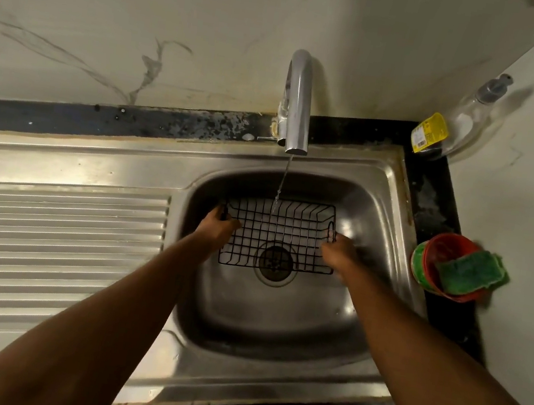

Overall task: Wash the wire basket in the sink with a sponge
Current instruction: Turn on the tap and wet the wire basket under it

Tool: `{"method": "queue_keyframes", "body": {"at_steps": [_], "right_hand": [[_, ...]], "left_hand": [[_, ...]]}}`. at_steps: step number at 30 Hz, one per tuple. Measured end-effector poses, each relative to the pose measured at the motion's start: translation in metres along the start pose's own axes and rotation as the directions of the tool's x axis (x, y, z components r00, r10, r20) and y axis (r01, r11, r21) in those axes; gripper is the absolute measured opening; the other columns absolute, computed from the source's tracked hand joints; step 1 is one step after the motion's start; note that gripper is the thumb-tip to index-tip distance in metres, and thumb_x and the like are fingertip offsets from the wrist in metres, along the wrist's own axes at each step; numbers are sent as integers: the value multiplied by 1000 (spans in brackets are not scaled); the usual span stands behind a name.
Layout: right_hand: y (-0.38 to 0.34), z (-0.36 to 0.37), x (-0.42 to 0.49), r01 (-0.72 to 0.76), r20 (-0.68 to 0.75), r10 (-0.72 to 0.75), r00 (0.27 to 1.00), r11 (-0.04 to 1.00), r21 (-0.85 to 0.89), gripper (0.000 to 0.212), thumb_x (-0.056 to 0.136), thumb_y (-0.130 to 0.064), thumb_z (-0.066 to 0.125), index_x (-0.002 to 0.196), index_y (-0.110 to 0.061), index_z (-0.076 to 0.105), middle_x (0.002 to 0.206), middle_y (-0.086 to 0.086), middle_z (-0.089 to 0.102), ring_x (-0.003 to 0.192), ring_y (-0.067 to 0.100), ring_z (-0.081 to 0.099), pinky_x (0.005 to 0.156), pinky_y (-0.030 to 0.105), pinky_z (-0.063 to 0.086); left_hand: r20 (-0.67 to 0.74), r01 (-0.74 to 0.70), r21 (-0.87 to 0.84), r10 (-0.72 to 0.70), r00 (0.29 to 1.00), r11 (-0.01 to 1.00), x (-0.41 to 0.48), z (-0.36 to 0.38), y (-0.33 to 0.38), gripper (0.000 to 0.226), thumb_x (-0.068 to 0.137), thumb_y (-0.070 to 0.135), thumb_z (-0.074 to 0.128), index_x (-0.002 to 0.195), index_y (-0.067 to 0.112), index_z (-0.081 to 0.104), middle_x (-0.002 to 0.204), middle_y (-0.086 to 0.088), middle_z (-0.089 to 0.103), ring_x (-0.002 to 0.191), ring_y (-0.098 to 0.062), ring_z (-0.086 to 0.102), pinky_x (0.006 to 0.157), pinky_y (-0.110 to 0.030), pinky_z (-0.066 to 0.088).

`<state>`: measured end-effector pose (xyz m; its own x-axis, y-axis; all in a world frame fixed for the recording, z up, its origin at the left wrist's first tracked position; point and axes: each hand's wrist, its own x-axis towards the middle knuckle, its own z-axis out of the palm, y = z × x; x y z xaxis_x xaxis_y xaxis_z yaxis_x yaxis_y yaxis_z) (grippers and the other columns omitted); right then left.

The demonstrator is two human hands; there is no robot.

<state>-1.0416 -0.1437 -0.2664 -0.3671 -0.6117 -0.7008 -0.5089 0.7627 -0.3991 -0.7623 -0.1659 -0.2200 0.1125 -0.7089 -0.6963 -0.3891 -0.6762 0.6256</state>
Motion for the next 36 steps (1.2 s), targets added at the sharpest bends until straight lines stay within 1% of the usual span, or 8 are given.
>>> {"method": "queue_keyframes", "body": {"at_steps": [6,11,15,18,24,30,33,36], "right_hand": [[-27,-10,-19,143,-169,-151,974,988,-62,64,94,-32,69,152,-15,48,150,11,54,136,33,53,104,37,47],[-88,-42,-54,686,-305,-708,637,701,-195,30,96,-26,69,125,-21,63,118,-2,67,95,12,67,75,25,58],[-152,-62,-78,820,-285,-849,445,514,-250,31,96,-29,70,124,-16,67,121,0,66,91,11,67,73,28,61],[-183,-60,-82,832,-113,-855,505,518,-199,46,95,-27,72,140,-29,61,143,0,58,108,14,66,87,31,60],[-208,-40,-70,722,238,-720,652,495,-483,59,102,-32,58,156,-41,35,165,3,32,141,32,46,115,48,42],[-210,-37,-65,830,110,-823,557,546,-116,15,96,-29,69,107,-28,58,113,-1,61,103,20,65,75,34,60],[-206,-45,-69,760,-79,-759,647,631,156,16,93,-17,76,98,-25,62,112,3,65,100,24,69,73,40,65],[-203,-51,-61,669,-106,-663,741,714,207,38,84,-10,84,117,-15,66,128,8,65,110,31,70,82,47,64]], "left_hand": [[-1,34,-9,-34,999,999,-5,-7,0,75,96,34,72,160,18,37,149,-16,55,127,-34,60,104,-48,55],[-58,-51,76,55,997,996,-12,-20,14,62,98,31,71,152,10,49,145,-15,58,119,-27,59,101,-39,50],[-40,-87,104,92,995,991,-14,-30,27,48,97,36,71,136,9,59,117,-10,67,98,-21,64,87,-38,56],[-35,-134,96,138,990,986,-20,-33,38,39,100,34,68,130,12,59,95,3,58,82,-8,55,69,-25,45],[48,-153,119,148,988,981,-31,-40,40,25,100,37,67,115,17,66,95,-2,61,84,-14,58,78,-31,49],[61,-169,116,162,985,979,-40,-52,26,32,101,37,66,119,11,67,104,-15,66,95,-26,63,91,-44,56],[54,-168,122,162,985,978,-44,-53,21,32,101,38,65,120,11,66,106,-13,66,95,-24,62,93,-43,55],[73,-179,146,169,983,973,-47,-50,21,31,103,36,64,122,12,66,107,-11,65,101,-26,62,97,-44,54]]}}
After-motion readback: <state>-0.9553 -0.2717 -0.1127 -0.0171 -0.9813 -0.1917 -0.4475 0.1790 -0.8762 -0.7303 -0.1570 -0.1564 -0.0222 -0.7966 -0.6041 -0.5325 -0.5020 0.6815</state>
